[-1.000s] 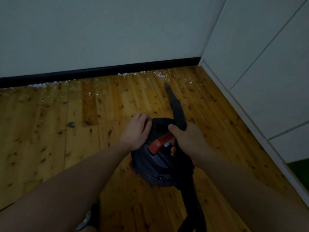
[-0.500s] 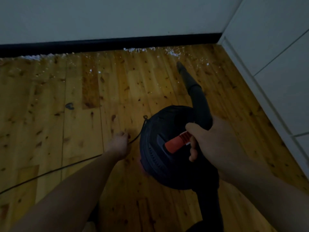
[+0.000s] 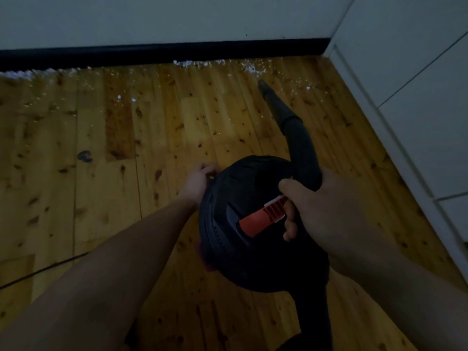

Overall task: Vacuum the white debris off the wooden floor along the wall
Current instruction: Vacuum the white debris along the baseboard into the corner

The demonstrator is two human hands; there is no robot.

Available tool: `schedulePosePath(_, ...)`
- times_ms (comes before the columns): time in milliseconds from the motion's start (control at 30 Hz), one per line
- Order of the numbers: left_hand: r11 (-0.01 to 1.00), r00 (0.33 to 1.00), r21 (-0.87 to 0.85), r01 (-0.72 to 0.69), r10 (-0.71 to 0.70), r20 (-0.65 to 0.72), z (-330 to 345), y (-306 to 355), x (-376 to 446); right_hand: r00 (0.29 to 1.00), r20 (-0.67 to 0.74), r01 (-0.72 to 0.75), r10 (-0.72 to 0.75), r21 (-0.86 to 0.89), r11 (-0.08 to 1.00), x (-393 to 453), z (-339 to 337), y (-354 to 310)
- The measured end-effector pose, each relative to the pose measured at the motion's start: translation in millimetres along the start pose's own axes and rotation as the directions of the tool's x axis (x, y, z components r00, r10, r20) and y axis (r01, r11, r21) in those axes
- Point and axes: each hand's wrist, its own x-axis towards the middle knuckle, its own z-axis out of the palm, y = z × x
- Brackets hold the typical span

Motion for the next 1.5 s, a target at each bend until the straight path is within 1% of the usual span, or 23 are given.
schedulePosePath(133, 0.984, 0.997, 0.177, 0.000, 0.013, -0.075, -13, -7, -8, 1.000, -0.016, 0.016, -0.016, -0.001, 1.000, 2, 2, 0)
schedulePosePath(233, 0.961, 0.989, 0.264, 0.077, -0.042, -0.139, -36, -11, -17, 1.000, -0.020, 0.011, -0.012, -0.027, 1.000, 3, 4, 0)
schedulePosePath(400, 0.900, 0.991, 0.426, 0.089, -0.039, -0.124, -91, -4, -42, 0.999, -0.034, 0.024, -0.026, -0.074, 0.997, 1, 6, -5)
schedulePosePath(467, 0.863, 0.994, 0.502, 0.061, -0.005, -0.113, -116, 1, -53, 0.999, -0.036, 0.018, -0.021, -0.087, 0.996, 0, 5, -6)
schedulePosePath(533, 0.846, 0.995, 0.532, 0.042, 0.010, -0.095, -138, 10, -63, 0.999, -0.034, 0.010, -0.013, -0.080, 0.997, 0, 6, -6)
schedulePosePath(633, 0.803, 0.998, 0.595, 0.036, 0.005, -0.067, -164, 29, -77, 1.000, -0.024, -0.004, 0.002, -0.077, 0.997, 3, 7, -4)
schedulePosePath(700, 0.769, 0.998, 0.637, 0.053, -0.055, -0.016, -177, 47, -88, 1.000, -0.021, -0.014, 0.013, -0.055, 0.998, 0, 7, -6)
schedulePosePath(767, 0.734, 0.982, 0.677, 0.063, -0.167, 0.090, -189, 69, -98, 0.999, -0.026, -0.026, 0.025, -0.037, 0.999, -3, 7, -8)
schedulePosePath(833, 0.751, 0.940, 0.655, 0.077, -0.273, 0.203, -201, 90, -106, 0.999, -0.025, -0.031, 0.030, -0.024, 0.999, -6, 6, -9)
schedulePosePath(867, 0.779, 0.921, 0.622, 0.076, -0.294, 0.255, -206, 100, -110, 0.999, -0.022, -0.032, 0.031, -0.021, 0.999, -7, 5, -10)
schedulePosePath(967, 0.887, 0.862, 0.452, 0.100, -0.304, 0.406, -227, 130, -125, 0.999, -0.013, -0.036, 0.036, -0.008, 0.999, -12, 2, -12)
schedulePosePath(1067, 0.919, 0.758, 0.366, 0.146, -0.342, 0.556, -243, 154, -144, 0.999, -0.003, -0.036, 0.036, 0.027, 0.999, -17, -2, -13)
schedulePosePath(1133, 0.950, 0.719, 0.252, 0.185, -0.306, 0.624, -250, 166, -157, 0.999, 0.015, -0.044, 0.043, 0.061, 0.997, -21, -3, -14)
schedulePosePath(1200, 0.978, 0.707, 0.091, 0.186, -0.198, 0.679, -250, 176, -164, 0.998, 0.045, -0.052, 0.047, 0.113, 0.992, -26, 0, -17)
schedulePosePath(1267, 0.989, 0.717, 0.001, 0.150, -0.109, 0.689, -240, 187, -170, 0.996, 0.074, -0.052, 0.040, 0.166, 0.985, -31, 7, -22)
schedulePosePath(1300, 0.992, 0.736, 0.001, 0.129, -0.096, 0.670, -230, 194, -171, 0.996, 0.088, -0.051, 0.035, 0.196, 0.979, -34, 11, -24)
schedulePosePath(1333, 0.996, 0.770, 0.025, 0.088, -0.084, 0.633, -219, 203, -173, 0.994, 0.103, -0.053, 0.030, 0.227, 0.972, -36, 14, -26)
schedulePosePath(1400, 0.987, 0.838, 0.145, -0.073, -0.018, 0.545, -193, 221, -176, 0.991, 0.131, -0.071, 0.036, 0.272, 0.960, -39, 20, -29)
schedulePosePath(1433, 0.959, 0.846, 0.223, -0.175, 0.031, 0.532, -181, 230, -178, 0.989, 0.141, -0.081, 0.042, 0.285, 0.955, -40, 22, -31)
schedulePosePath(1500, 0.861, 0.827, 0.358, -0.360, 0.117, 0.551, -157, 241, -182, 0.987, 0.154, -0.086, 0.038, 0.321, 0.943, -42, 22, -34)
